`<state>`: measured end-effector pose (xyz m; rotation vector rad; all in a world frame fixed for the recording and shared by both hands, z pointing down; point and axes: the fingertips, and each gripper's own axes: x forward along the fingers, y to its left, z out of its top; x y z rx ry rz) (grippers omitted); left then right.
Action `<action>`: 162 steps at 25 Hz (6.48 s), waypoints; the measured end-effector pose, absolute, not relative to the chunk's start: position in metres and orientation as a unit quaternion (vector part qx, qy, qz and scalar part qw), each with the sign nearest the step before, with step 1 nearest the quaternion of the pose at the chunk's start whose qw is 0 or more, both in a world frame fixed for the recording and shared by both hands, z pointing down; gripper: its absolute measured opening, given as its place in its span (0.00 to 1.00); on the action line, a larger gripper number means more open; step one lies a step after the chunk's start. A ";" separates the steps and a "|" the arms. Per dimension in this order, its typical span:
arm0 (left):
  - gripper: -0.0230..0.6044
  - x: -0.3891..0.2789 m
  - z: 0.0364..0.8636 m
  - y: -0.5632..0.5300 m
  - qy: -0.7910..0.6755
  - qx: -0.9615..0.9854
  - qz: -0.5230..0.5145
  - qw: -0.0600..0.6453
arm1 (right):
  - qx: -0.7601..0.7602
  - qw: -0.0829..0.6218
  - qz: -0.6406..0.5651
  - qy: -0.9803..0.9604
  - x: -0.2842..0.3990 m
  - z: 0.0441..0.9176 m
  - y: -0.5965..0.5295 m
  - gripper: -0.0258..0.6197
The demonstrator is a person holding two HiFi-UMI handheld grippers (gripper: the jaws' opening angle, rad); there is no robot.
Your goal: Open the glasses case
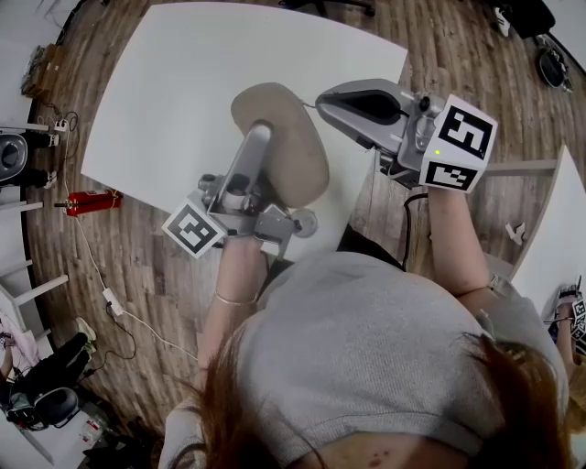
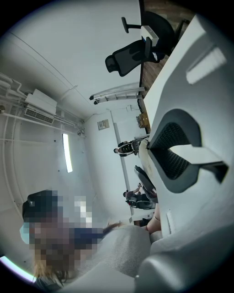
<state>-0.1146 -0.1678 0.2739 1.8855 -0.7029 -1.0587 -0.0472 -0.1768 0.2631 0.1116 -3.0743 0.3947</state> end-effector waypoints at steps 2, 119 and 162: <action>0.55 -0.114 0.274 -0.168 -0.279 0.751 -0.423 0.424 | 0.036 0.021 0.128 -0.991 -0.047 0.264 -0.176 0.04; 0.54 -0.151 0.273 -0.206 -0.316 0.723 -0.442 0.426 | -0.098 0.086 0.100 -0.986 -0.045 0.298 -0.118 0.05; 0.54 -0.152 0.268 -0.205 -0.328 0.728 -0.437 0.413 | -0.150 0.071 0.130 -0.978 -0.065 0.301 -0.086 0.05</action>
